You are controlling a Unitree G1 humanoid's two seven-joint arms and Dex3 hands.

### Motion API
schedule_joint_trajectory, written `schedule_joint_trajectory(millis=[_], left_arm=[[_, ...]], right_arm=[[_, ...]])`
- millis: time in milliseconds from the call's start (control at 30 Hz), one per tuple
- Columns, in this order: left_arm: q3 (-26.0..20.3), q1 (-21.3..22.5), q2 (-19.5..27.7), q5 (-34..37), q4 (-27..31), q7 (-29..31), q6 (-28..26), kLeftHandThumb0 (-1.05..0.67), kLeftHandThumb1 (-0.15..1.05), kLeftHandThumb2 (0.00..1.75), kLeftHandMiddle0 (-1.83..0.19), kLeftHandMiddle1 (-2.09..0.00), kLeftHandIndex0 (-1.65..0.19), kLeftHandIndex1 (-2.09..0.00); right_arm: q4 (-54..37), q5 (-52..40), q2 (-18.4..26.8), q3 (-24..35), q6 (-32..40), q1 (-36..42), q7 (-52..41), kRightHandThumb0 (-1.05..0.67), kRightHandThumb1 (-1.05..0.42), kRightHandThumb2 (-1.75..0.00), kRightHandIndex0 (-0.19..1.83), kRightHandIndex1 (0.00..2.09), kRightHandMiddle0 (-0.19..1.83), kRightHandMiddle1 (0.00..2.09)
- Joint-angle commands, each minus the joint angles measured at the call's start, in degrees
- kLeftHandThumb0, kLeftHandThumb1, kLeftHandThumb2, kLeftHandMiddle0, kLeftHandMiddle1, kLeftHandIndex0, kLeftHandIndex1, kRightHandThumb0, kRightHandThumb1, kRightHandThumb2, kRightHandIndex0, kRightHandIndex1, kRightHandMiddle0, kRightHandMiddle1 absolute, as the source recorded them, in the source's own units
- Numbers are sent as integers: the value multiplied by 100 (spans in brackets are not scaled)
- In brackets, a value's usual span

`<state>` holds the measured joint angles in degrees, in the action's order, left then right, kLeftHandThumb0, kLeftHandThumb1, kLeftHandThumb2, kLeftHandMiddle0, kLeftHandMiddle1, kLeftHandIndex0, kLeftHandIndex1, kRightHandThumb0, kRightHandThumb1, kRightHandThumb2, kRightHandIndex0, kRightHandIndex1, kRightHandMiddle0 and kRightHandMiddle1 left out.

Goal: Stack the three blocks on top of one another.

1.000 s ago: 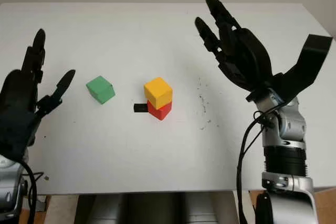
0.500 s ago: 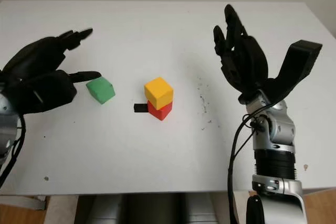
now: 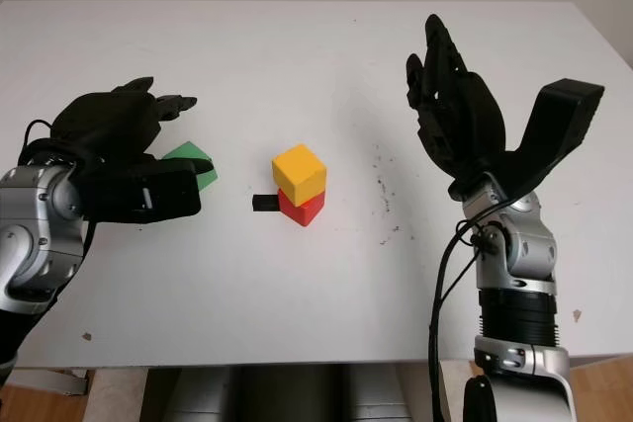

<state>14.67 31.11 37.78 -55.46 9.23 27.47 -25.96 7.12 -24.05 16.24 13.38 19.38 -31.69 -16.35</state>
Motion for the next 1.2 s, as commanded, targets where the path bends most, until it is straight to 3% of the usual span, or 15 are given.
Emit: schedule_joint_trajectory(millis=[0,33,67,133,200,467,867,1167], left_arm=[[82,-105,-47,-189,-43,-23,-37,-94,105,41,-1,-5,-28,-13],[102,-136,-60,-271,-46,-10,-55,-94,105,42,0,-5,-23,-28],[115,-177,-75,-348,-38,-21,-65,-94,105,43,0,-5,-4,-67],[143,-258,-91,-527,-5,-55,-55,-94,105,43,2,-5,14,-126],[190,-314,-114,-753,7,-37,-74,-95,105,44,2,-5,18,-138],[252,-438,-314,-1407,-105,-25,-181,-92,105,41,4,-5,19,-130],[271,-550,-448,-2115,84,638,-335,-94,105,41,5,-6,19,-100],[258,-588,-724,-2582,-196,340,-314,-92,105,42,1,-7,16,-96]], right_arm=[[-168,3,-28,12,57,46,53,-70,-105,-64,-18,4,-14,4],[-190,-16,-49,22,100,44,91,-70,-105,-64,-18,4,-14,4],[-207,-26,-62,27,127,44,118,-70,-105,-63,-18,4,-14,4],[-226,-39,-80,29,158,41,136,-70,-105,-63,-18,4,-15,3],[-229,-41,-87,25,179,34,138,-70,-105,-63,-19,4,-15,3],[-170,-12,-71,11,112,13,0,-70,-105,-63,-19,4,-15,4],[-263,14,-52,-15,181,20,53,-70,-105,-65,-19,2,-17,3],[-277,72,-48,-16,119,22,27,-69,-105,-65,-19,0,-18,4]])
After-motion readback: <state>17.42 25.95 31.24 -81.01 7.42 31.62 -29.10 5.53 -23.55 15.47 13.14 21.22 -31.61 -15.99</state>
